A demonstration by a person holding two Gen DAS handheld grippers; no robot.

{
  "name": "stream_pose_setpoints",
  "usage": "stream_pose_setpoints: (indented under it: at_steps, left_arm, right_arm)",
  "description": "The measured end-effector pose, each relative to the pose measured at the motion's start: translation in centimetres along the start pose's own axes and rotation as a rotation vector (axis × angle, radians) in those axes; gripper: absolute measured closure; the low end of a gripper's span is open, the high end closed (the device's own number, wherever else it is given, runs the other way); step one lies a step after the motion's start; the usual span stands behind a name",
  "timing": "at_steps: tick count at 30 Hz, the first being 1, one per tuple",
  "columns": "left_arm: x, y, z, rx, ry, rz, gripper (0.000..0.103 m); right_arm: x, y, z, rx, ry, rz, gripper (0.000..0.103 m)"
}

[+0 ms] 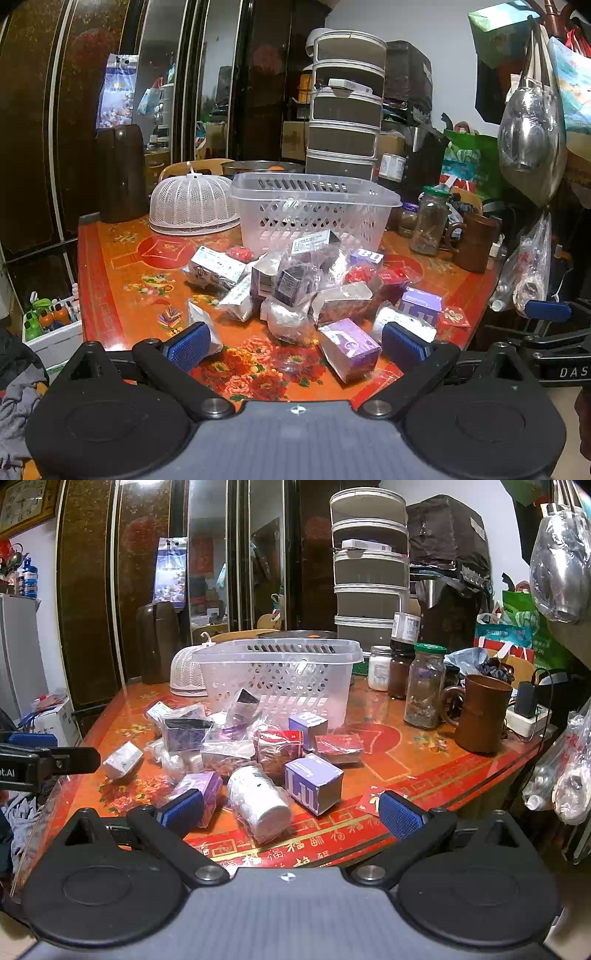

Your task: Organize objects

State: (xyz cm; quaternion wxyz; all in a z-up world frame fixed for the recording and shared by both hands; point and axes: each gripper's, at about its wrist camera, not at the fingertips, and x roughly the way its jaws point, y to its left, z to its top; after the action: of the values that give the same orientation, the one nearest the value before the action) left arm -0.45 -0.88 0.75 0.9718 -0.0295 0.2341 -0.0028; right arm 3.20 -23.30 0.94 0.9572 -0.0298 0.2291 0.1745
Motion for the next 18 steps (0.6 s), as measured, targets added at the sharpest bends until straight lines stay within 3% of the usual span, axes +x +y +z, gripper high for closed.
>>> stream_pose_setpoints:
  at_steps: [18]
  left_arm:
    - [0.23, 0.12, -0.24, -0.002, 0.005, 0.002, 0.002]
  right_arm:
    - [-0.07, -0.27, -0.09, 0.025, 0.006, 0.007, 0.0]
